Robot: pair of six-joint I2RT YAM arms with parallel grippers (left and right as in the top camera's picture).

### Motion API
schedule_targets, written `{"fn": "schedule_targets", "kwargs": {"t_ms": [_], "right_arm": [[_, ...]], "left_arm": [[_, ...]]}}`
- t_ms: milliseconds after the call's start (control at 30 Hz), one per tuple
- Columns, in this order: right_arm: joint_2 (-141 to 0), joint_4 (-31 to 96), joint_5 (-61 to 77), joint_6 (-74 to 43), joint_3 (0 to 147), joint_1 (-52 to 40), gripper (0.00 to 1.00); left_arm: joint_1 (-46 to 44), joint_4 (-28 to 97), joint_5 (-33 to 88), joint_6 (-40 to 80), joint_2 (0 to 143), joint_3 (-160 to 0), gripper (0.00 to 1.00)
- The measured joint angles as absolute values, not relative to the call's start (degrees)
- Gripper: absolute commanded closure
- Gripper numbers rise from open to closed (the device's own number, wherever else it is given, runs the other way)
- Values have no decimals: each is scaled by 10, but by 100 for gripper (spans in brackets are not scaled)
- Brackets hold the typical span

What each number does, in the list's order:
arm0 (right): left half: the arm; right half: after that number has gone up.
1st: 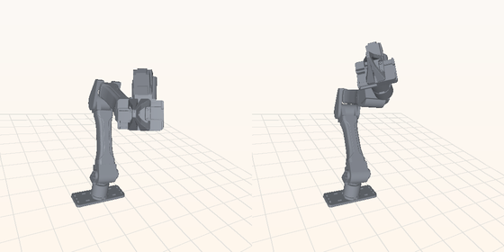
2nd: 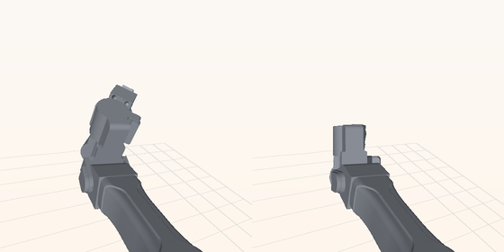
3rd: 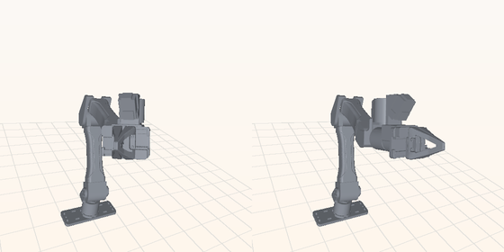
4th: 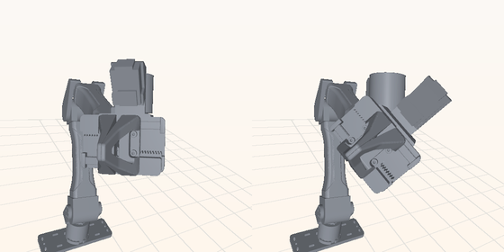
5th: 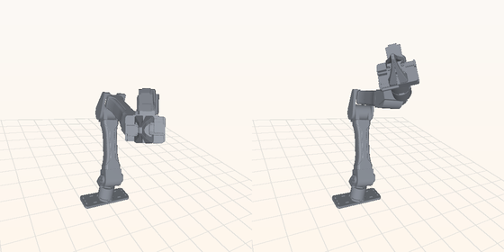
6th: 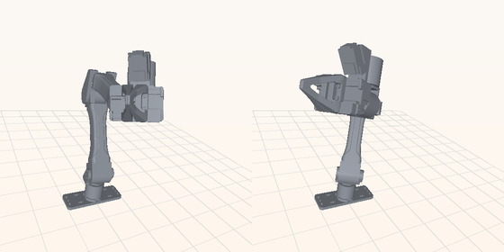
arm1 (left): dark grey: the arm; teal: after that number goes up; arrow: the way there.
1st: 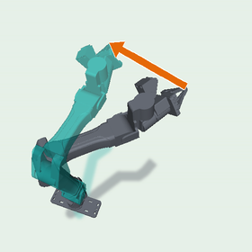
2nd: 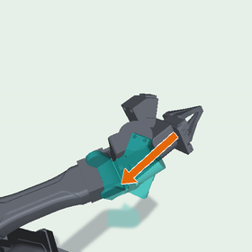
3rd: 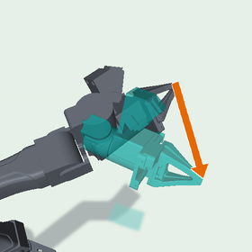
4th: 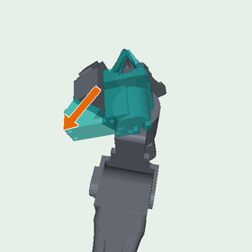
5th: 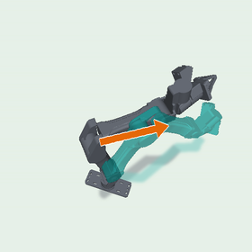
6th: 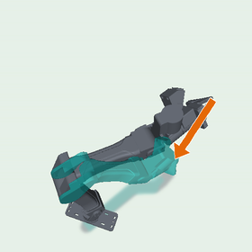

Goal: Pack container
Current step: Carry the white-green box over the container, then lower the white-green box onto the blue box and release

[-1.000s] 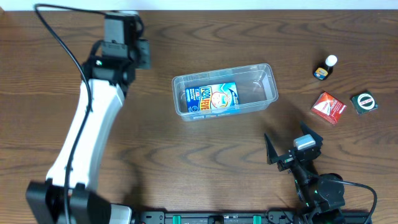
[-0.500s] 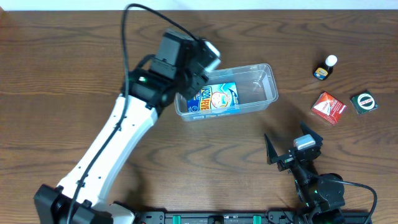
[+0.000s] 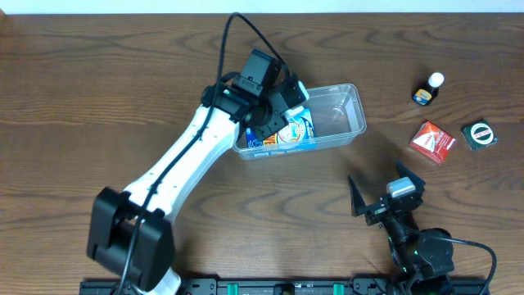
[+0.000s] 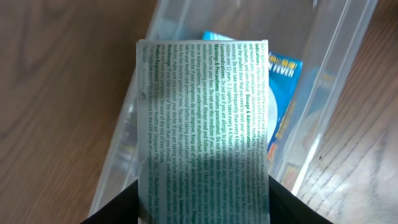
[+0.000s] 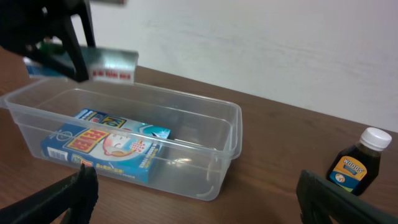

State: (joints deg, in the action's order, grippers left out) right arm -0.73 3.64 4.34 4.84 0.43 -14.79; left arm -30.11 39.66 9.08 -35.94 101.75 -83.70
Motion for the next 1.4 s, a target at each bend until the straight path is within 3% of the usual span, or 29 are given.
{"fn": "schedule_targets", "kwargs": {"t_ms": [733,767,800,867,1233,1400], "right_arm": [[-7,36,43,49,4,-148,1],[-7,36,43,49,4,-148,1],[-7,36,43,49,4,-148,1],[-7,36,43,49,4,-148,1],[-7,36,43,49,4,-148,1],[-7,36,43,49,4,-148,1]], "left_arm": [[-301,363,91,-426,1096,-837,47],[-301,363,91,-428,1099,-837,29],[-301,363,91,-433,1100,-837,20],[-301,363,90,-437,1101,-837,13],[-301,357,64,-432,1100,-837,12],[-299,328,51,-362,1066,-836,10]]}}
